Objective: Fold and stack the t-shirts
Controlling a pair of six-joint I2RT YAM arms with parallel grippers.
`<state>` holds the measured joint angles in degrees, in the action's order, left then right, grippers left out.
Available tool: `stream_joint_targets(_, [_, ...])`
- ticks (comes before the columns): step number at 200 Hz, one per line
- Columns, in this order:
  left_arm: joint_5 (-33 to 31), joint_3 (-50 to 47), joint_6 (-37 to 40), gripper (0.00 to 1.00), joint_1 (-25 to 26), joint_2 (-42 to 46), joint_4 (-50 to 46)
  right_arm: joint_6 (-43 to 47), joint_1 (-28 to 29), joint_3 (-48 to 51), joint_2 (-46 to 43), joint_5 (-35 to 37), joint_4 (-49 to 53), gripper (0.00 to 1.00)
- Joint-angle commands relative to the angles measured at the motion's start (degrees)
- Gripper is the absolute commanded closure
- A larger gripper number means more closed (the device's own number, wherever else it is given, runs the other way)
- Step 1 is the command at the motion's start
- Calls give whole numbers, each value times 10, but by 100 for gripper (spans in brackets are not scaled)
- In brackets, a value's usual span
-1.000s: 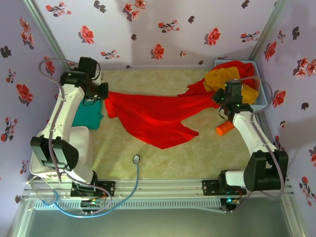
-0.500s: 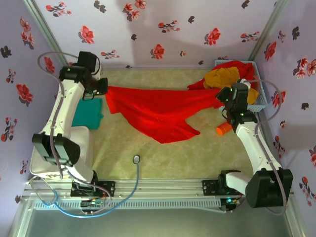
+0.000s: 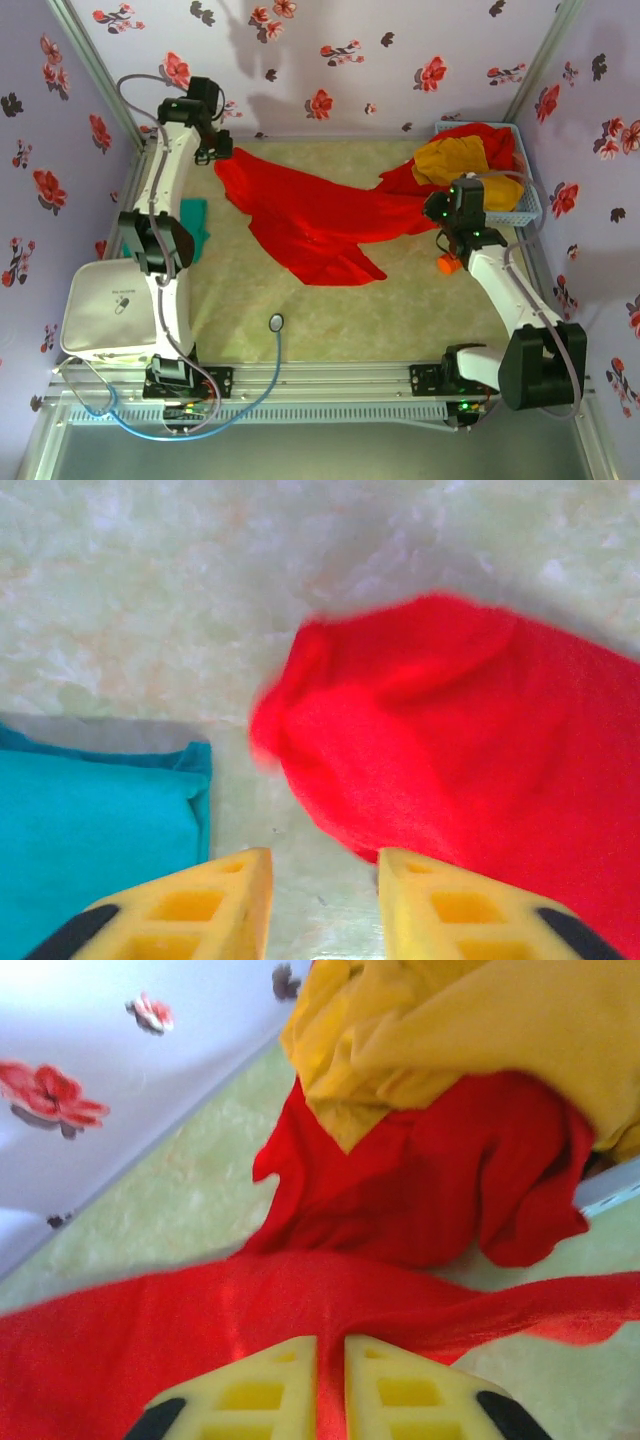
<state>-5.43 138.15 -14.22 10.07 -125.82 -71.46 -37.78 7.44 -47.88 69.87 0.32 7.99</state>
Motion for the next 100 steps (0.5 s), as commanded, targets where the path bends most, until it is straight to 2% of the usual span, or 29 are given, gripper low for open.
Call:
stream_joint_targets(1, [-3, -4, -14, 58, 14, 12, -41, 1, 10, -6, 20, -2, 34, 78])
stream_joint_targets(24, [34, -170, -33, 51, 42, 100, 16, 16, 12, -13, 41, -19, 54, 56])
stream_joint_targets(49, [80, -380, -71, 48, 80, 212, 112, 24, 20, -9, 48, -19, 55, 24])
stream_joint_targets(61, [93, -454, -91, 48, 104, 250, 135, 27, 24, -3, 48, -20, 43, 14])
stream_joint_targets(82, [94, -572, -151, 48, 156, 307, 176, 40, 34, -6, 56, -14, 33, 1])
stream_joint_targets(100, [103, -648, -218, 50, 200, 331, 213, 48, 41, -16, 70, -7, 33, 0])
